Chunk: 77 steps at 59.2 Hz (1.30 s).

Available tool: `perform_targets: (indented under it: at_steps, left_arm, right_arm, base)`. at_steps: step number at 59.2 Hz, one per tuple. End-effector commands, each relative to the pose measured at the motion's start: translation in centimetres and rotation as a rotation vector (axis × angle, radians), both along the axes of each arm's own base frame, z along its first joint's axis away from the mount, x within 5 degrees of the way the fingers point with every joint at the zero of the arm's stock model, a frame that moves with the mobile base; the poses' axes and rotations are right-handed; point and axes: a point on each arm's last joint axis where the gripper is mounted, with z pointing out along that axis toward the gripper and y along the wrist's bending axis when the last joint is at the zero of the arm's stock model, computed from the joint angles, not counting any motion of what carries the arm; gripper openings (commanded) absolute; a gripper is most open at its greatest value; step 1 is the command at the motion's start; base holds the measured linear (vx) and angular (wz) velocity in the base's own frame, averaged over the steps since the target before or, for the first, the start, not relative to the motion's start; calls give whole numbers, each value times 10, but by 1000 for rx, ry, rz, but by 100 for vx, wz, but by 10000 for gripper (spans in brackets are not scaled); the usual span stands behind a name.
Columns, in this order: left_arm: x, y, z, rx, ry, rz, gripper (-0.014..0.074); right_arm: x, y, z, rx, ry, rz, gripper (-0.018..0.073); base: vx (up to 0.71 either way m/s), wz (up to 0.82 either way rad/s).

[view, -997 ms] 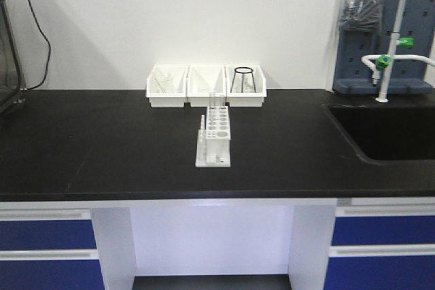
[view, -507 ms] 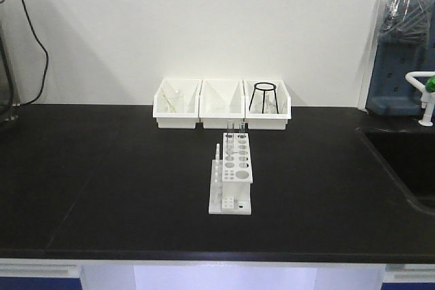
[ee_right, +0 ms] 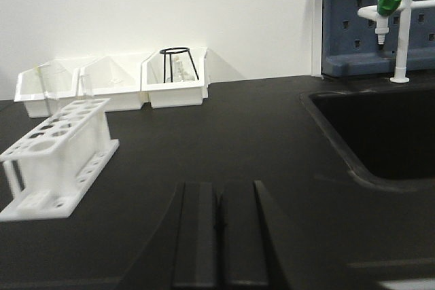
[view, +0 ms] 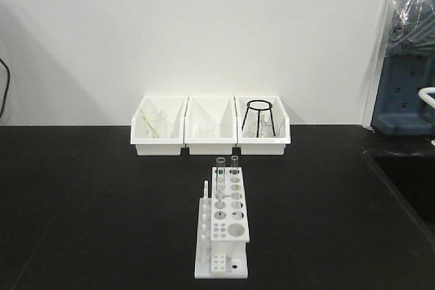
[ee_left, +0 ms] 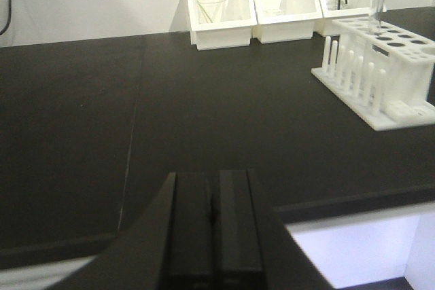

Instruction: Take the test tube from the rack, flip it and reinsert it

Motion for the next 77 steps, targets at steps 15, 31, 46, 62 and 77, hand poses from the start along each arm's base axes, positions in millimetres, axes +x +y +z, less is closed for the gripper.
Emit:
perform_targets:
  at_steps: [15, 31, 46, 62, 77]
  left_arm:
    - [0, -1, 9, -22, -89, -14, -6]
    - [0, -1, 9, -22, -89, -14, -6]
    - [0, -1, 9, -22, -89, -14, -6]
    - [0, -1, 9, -22, -89, -14, -6]
    - [0, -1, 9, -22, -89, -14, -6]
  right_arm:
    - [-1, 1, 7, -14, -88, 6, -11]
    - [-1, 1, 7, -14, -88, 6, -11]
    - [-1, 1, 7, -14, -88, 6, -11]
    - [-1, 1, 7, -14, -88, 6, -11]
    - [-1, 1, 8, -14, -100, 8, -11]
  base:
    - [32, -5]
    - [27, 2]
    - [21, 2]
    - [9, -1]
    - [2, 0]
